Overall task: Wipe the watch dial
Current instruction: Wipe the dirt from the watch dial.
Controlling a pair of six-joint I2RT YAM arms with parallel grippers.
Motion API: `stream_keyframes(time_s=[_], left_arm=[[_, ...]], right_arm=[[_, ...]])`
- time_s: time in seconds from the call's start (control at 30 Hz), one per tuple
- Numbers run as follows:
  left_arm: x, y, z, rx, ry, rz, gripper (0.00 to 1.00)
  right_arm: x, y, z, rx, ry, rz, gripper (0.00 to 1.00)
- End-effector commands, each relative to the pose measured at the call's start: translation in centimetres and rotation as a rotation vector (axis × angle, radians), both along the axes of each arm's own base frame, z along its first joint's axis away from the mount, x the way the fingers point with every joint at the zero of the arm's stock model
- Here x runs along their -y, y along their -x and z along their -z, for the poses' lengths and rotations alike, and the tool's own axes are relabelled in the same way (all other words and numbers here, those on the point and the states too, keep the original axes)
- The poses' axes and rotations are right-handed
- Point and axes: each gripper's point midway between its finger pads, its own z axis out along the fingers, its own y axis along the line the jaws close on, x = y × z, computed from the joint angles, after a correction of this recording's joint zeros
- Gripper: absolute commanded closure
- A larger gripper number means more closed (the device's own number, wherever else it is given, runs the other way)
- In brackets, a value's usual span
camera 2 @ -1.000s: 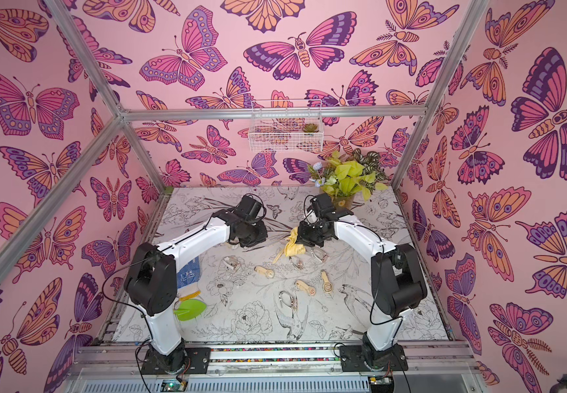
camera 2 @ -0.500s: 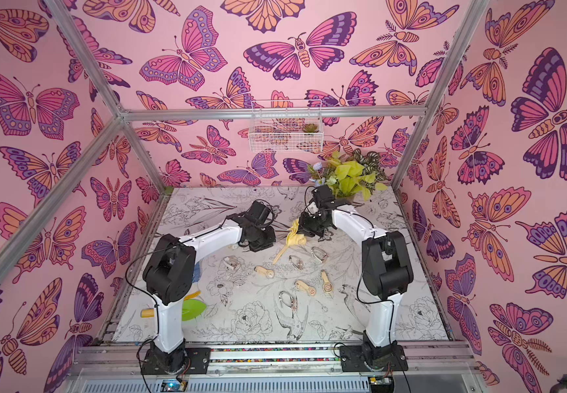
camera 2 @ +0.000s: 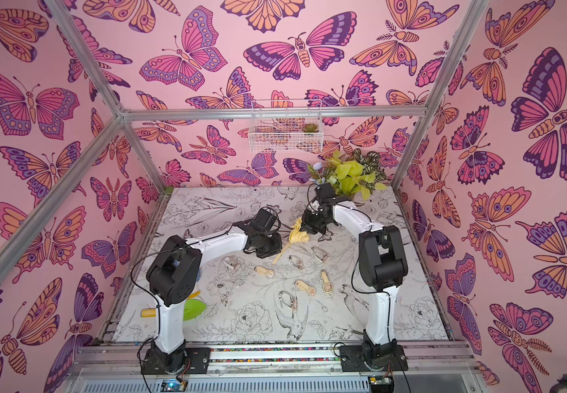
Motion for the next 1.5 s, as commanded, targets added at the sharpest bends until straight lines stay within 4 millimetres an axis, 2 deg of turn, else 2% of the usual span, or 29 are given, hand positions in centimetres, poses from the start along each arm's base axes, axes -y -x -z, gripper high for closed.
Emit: stream_keyframes(time_s=[0.0,0.33,0.67,0.93,1.13,1.47], left_arm=[[-0.2,0.7,1.8,-0.037,-0.006,-0.004,1.00],[-0.4,1.1,4.3,-0.073,-0.030,-0.008,1.00],[-0.7,1.9,6.4,-0.119,-0.046,-0.006,1.00],[-1.1,2.3,6.4,-0.122,-0.051,0.008,1.00],[-1.9,2.7,6.1,-0.124,-0.056,0.006,1.00],[-3.0,2.8,5.5,-0.124,-0.057,-0.002,1.00]], right_arm=[[0.0,-0.3,0.1,-0.006,-0.007,-0.014,1.00],[-0.2,-0.5,0.5,-0.012,-0.014,-0.019,1.00],[-1.2,-1.3,1.9,-0.024,-0.027,-0.009,1.00],[-3.4,-2.3,3.0,-0.005,-0.034,-0.028,1.00],[-5.0,-1.9,4.7,-0.011,-0.020,-0.050,1.00],[-4.8,-1.3,8.8,-0.057,0.048,-0.044,1.00]])
